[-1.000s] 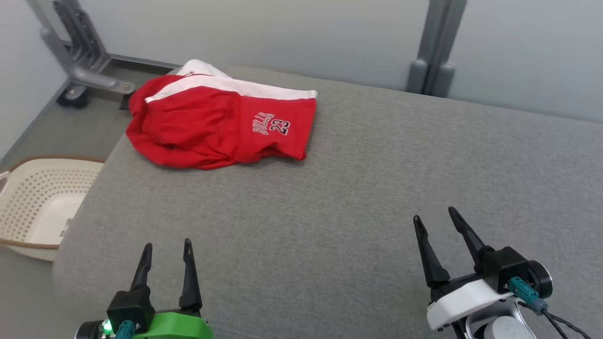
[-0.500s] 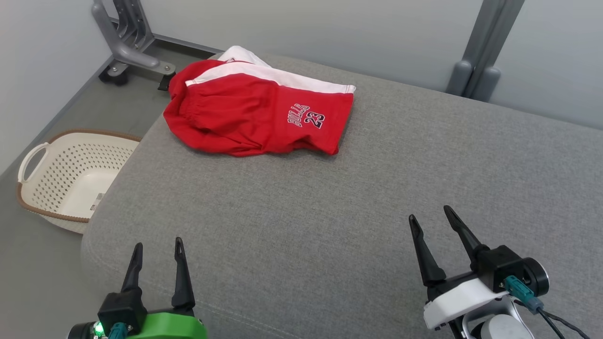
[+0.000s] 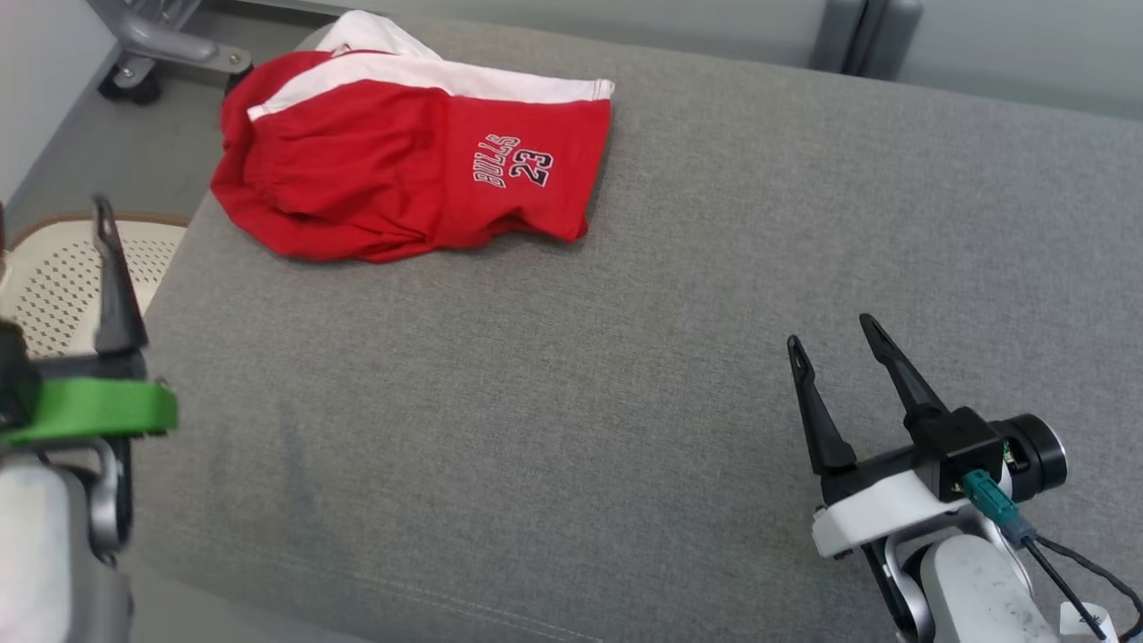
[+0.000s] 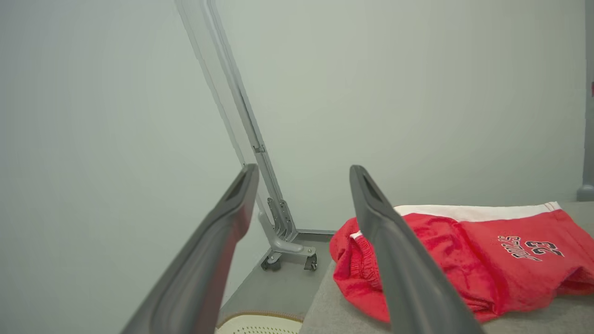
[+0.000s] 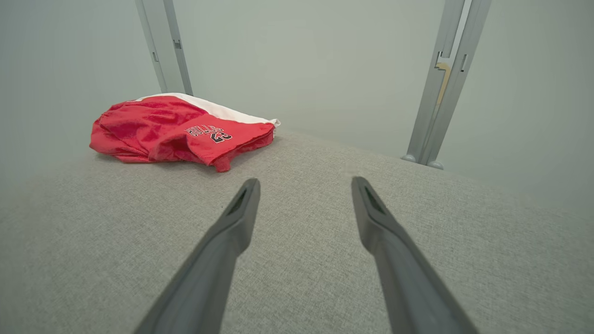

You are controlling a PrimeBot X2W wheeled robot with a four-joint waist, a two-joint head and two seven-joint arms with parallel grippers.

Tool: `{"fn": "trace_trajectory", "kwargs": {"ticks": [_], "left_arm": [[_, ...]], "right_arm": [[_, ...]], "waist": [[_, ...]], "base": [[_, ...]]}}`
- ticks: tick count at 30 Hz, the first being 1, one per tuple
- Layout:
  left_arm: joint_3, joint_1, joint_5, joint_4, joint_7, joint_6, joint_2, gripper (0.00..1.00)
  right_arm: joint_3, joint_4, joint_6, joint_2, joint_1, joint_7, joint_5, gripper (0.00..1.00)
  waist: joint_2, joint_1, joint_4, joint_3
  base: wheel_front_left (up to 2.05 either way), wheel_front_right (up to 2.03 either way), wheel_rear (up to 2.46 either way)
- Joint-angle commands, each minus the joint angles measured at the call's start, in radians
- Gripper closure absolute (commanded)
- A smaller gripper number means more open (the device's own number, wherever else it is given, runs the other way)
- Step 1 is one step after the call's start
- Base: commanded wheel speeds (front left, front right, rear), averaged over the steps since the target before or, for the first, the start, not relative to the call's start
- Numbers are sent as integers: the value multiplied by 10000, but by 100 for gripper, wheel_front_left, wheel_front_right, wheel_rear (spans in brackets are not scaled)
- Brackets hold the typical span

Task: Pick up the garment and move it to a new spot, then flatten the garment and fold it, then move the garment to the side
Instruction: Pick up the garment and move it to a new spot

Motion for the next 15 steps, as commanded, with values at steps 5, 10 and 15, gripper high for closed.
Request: {"fn": "trace_trajectory", "kwargs": {"ticks": [5,10,15], "left_arm": [[51,-2679,-429,1563,1035,-749,815,0],[21,-4626,-1049,4019,2018,-990,740,0],[-168,-5451,-1530,6097,2612,-1238,618,0]], "right_arm": [[-203,-259,-3,-47,-498,-32,-657,0],[-342,-546,-3,-223,-764,-32,-984,0],[-356,-903,-3,-264,-902,-32,-1132,0]], "waist": [[0,0,-841,1845],[0,0,-946,2721],[0,0,-1111,3231]], "base": [[0,0,0],[0,0,0],[0,0,0]]}}
